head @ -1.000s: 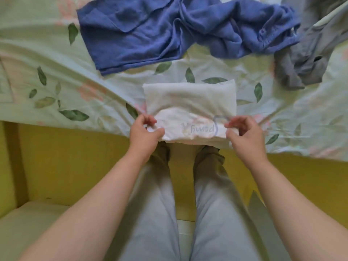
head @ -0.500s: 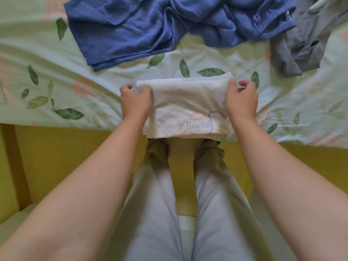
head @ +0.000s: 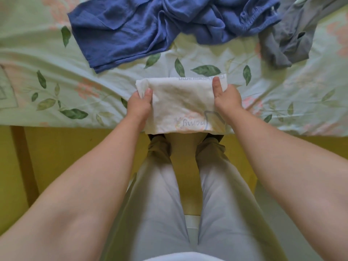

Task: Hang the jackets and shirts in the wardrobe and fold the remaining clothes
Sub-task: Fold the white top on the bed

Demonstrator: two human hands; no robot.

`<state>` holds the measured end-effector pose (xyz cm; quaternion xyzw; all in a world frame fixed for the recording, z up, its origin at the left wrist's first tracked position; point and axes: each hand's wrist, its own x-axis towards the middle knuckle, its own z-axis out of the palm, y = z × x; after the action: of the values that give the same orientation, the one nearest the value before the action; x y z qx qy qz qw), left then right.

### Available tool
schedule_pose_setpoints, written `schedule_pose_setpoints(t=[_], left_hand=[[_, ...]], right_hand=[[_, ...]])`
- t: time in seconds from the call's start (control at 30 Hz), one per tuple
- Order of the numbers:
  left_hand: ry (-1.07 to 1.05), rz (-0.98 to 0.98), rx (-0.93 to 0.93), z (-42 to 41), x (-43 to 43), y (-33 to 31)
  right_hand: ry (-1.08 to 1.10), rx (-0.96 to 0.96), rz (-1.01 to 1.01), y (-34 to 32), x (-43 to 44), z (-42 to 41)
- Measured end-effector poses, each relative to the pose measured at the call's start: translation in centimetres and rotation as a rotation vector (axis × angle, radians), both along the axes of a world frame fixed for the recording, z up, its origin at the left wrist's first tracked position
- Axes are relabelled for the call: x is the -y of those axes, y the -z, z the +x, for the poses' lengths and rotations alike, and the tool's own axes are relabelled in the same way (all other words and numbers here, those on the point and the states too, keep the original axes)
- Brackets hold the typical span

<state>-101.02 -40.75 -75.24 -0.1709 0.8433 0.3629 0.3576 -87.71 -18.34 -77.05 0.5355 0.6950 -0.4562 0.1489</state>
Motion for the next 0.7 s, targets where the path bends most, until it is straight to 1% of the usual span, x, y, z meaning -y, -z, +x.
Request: schedule_pose_setpoints(t=[0.1,0.17,0.23,0.37,0.47,0.57,0.7], left_hand=[[0.083,-0.042,-0.104,0.3,-1.1,-3.7],[0.152,-0.064,-0.169,0.5,-2.7,-7.2],[0.21,-0.03,-0.222,0.8,-4.8,-11.5],[0.427,0.1,-0.339,1.5,-9.4,-20.9],[0.631,0.189,-0.437,1.9,-13.1,-27.9],[0.868,0.324,-0.571,2.8,-16.4,-34.8],[1.089,0.569,-0.725,6.9,-20.7,-44.1]], right_hand=[[0.114,0.04,0.027,-3.8,0.4,1.7],[0.181,0.029,0.073,-7.6,-0.1,3.2],[0.256,0.032,0.121,-12.5,-0.9,4.6],[0.396,0.044,0.232,-23.1,-2.4,7.6],[0.528,0.019,0.377,-30.5,-2.9,10.3],[0.739,-0.036,0.542,-36.8,-2.1,13.7],[1.02,-0.04,0.778,-44.8,0.5,19.8]])
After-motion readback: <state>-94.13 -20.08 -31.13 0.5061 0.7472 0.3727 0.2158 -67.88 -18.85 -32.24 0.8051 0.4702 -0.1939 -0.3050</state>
